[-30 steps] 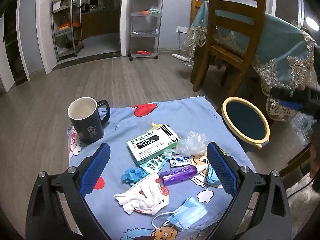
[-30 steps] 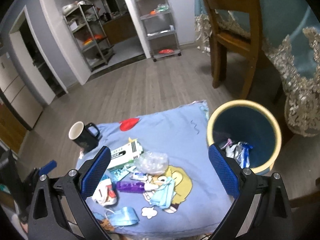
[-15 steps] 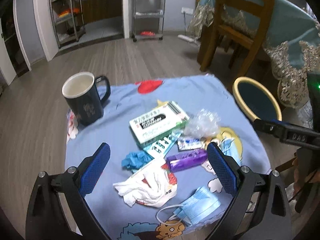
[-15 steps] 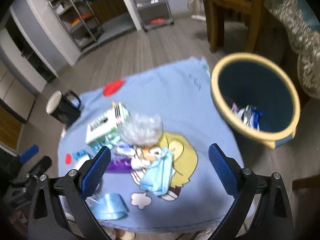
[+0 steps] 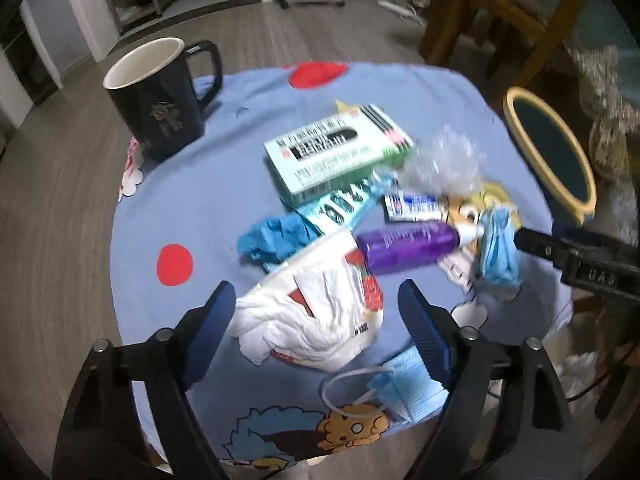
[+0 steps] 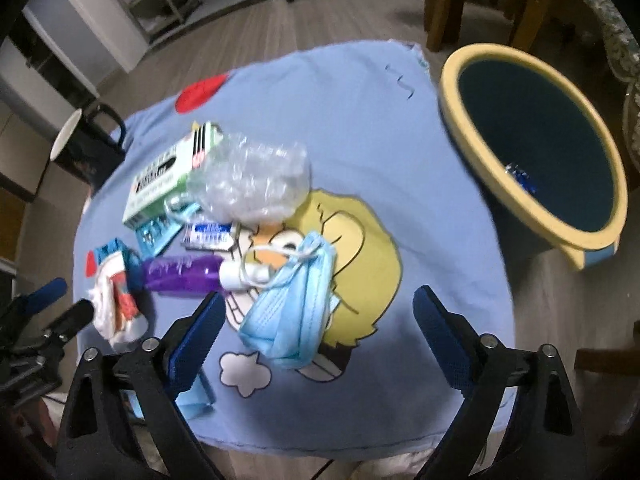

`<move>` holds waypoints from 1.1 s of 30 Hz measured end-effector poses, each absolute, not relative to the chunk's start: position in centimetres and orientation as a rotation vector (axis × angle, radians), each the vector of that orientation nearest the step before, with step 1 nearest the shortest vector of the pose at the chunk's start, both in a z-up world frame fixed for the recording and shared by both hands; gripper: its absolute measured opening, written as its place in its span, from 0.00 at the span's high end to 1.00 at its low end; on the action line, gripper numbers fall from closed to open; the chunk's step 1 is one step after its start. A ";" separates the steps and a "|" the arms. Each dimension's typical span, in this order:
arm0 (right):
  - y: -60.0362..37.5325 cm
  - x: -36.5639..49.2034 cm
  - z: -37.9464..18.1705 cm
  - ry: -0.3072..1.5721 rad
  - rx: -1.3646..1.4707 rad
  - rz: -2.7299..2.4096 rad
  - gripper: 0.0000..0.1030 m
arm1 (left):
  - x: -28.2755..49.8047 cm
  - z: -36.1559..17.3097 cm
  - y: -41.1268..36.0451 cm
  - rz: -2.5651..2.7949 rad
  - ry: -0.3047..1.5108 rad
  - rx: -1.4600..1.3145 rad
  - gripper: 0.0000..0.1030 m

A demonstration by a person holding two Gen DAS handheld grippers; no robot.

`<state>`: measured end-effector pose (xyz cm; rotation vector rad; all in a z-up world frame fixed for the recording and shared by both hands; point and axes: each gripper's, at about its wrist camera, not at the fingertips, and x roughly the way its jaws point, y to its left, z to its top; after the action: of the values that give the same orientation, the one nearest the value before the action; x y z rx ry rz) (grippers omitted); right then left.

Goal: Collect trash
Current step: 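Grasp the blue face mask with the right gripper while the left grasps a plastic bag, then carry the mask and plastic bag over the bin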

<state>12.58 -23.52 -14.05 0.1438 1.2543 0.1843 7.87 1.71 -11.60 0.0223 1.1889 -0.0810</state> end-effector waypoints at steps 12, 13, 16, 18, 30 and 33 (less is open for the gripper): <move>-23.0 12.6 -15.9 1.349 0.113 0.226 0.72 | 8.1 -13.3 0.5 -0.118 1.267 0.083 0.90; -23.0 12.7 -15.9 1.348 0.118 0.229 0.75 | 8.0 -13.0 0.4 -0.119 1.257 0.089 0.91; -23.4 12.6 -15.5 1.340 0.129 0.232 0.78 | 7.9 -12.3 0.5 -0.119 1.225 0.097 0.92; -23.7 12.6 -15.1 1.328 0.149 0.232 0.81 | 7.8 -11.4 0.3 -0.129 1.192 0.092 0.93; -26.8 12.6 -11.3 1.201 0.335 0.228 0.85 | 6.8 -6.3 -1.1 -0.188 0.984 0.120 0.94; -27.5 12.8 -10.2 1.164 0.399 0.238 0.85 | 6.5 -5.0 -1.4 -0.214 0.939 0.104 0.94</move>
<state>12.83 -27.51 -10.24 0.3993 1.1641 0.2384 6.52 -1.41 -4.95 0.1036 0.9395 -0.2136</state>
